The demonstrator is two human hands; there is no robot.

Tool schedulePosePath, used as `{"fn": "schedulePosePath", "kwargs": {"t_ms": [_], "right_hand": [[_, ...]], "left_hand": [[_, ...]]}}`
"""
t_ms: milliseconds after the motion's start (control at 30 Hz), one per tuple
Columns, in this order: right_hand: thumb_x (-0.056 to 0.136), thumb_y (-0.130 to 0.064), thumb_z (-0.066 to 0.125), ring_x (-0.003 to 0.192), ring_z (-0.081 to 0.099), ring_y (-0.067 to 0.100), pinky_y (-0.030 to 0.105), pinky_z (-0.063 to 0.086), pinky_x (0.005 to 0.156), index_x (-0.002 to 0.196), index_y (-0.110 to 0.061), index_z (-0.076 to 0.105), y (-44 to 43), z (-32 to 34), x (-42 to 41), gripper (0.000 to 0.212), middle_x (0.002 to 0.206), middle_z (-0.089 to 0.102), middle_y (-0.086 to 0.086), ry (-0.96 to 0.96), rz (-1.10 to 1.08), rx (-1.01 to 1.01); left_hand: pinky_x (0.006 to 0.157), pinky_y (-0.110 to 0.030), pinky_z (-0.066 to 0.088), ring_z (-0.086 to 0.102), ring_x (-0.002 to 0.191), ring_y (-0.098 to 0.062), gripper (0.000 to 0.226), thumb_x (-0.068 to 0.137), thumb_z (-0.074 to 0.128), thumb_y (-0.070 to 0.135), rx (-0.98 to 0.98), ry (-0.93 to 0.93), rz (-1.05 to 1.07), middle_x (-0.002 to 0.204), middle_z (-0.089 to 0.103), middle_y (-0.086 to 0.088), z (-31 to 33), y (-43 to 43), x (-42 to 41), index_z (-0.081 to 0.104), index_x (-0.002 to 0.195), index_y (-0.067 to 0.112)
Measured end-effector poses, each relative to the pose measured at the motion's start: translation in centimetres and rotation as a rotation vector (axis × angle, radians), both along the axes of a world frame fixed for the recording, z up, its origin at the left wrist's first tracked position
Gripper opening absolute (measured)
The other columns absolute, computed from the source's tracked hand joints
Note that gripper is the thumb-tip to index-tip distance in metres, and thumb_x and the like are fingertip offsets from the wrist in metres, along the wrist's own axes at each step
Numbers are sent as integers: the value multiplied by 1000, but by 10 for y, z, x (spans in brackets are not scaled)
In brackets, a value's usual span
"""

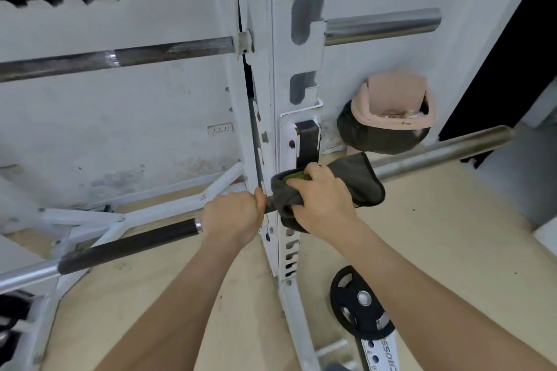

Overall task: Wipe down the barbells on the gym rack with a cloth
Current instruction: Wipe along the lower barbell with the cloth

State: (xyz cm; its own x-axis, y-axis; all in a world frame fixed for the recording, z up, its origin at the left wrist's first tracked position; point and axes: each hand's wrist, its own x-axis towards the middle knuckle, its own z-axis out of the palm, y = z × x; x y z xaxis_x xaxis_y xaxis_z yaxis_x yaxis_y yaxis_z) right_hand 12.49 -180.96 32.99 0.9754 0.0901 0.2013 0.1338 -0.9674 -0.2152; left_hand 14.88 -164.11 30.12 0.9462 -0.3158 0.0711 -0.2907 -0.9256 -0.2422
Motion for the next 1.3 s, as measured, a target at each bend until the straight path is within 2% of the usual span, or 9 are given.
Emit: {"fn": "schedulePosePath", "kwargs": {"t_ms": [267, 433, 533, 634, 700, 834, 1034, 1167, 1300], "right_hand": [[85, -27, 59, 98, 51, 24, 35, 46, 73, 106, -23, 67, -61, 7, 1, 23, 104, 50, 3, -43, -12, -194], [83, -22, 48, 75, 56, 33, 33, 38, 55, 69, -22, 50, -124, 29, 0, 15, 84, 57, 13, -142, -451, 326], [90, -48, 43, 93, 55, 28, 36, 44, 76, 89, -24, 57, -103, 34, 8, 28, 105, 53, 9, -162, -376, 483], [96, -48, 37, 129, 39, 29, 49, 31, 108, 134, -28, 48, -45, -12, 6, 45, 143, 39, 9, -46, -329, 160], [96, -42, 39, 131, 39, 28, 50, 25, 112, 133, -29, 50, -41, -26, 11, 41, 142, 43, 8, -122, -350, 73], [95, -45, 33, 104, 58, 28, 45, 30, 101, 88, -22, 60, -64, -3, 58, 37, 101, 65, 5, 82, -399, 75], [101, -38, 35, 96, 61, 36, 37, 42, 75, 93, -5, 63, -88, 14, 76, 44, 104, 67, 18, -34, -588, 255], [100, -35, 40, 80, 60, 27, 37, 46, 70, 88, -3, 60, -70, 15, 57, 40, 88, 65, 11, -246, -378, 495], [99, -32, 44, 80, 59, 21, 36, 49, 69, 94, -11, 60, -59, -19, 24, 27, 88, 63, 4, -193, -104, 206]], "left_hand": [[56, -31, 40, 62, 81, -27, 41, 97, 33, 18, 56, 25, -18, 98, 64, -3, 4, -1, 3, 36, 137, 25], [62, -34, 44, 61, 90, -31, 45, 98, 34, 19, 104, 76, -37, 107, 61, -6, 3, -2, 7, 27, 143, 24], [64, -34, 45, 61, 91, -30, 46, 99, 34, 19, 92, 81, -27, 108, 60, -6, 5, -3, 6, 27, 144, 25], [59, -33, 42, 61, 89, -28, 49, 98, 35, 18, 106, 80, -19, 108, 60, -5, 9, -3, 2, 25, 146, 25], [56, -31, 40, 61, 84, -26, 50, 97, 36, 18, 120, 69, -20, 104, 61, -4, 8, -2, -1, 24, 146, 25], [53, -30, 38, 62, 79, -25, 49, 97, 38, 17, 143, 55, -30, 98, 61, -3, 7, -1, -1, 26, 144, 23], [57, -30, 42, 58, 77, -24, 52, 97, 38, 17, 76, 104, -16, 101, 62, -1, 16, -3, -6, 24, 146, 25], [54, -30, 39, 48, 60, -22, 23, 97, 32, 30, -301, 26, 118, 75, 58, 2, 12, -7, -3, 52, 101, 21], [70, -37, 43, 55, 81, -23, 14, 88, 49, 16, -688, -72, 1, 86, 60, 4, 8, -12, -13, 61, 93, 23]]}}
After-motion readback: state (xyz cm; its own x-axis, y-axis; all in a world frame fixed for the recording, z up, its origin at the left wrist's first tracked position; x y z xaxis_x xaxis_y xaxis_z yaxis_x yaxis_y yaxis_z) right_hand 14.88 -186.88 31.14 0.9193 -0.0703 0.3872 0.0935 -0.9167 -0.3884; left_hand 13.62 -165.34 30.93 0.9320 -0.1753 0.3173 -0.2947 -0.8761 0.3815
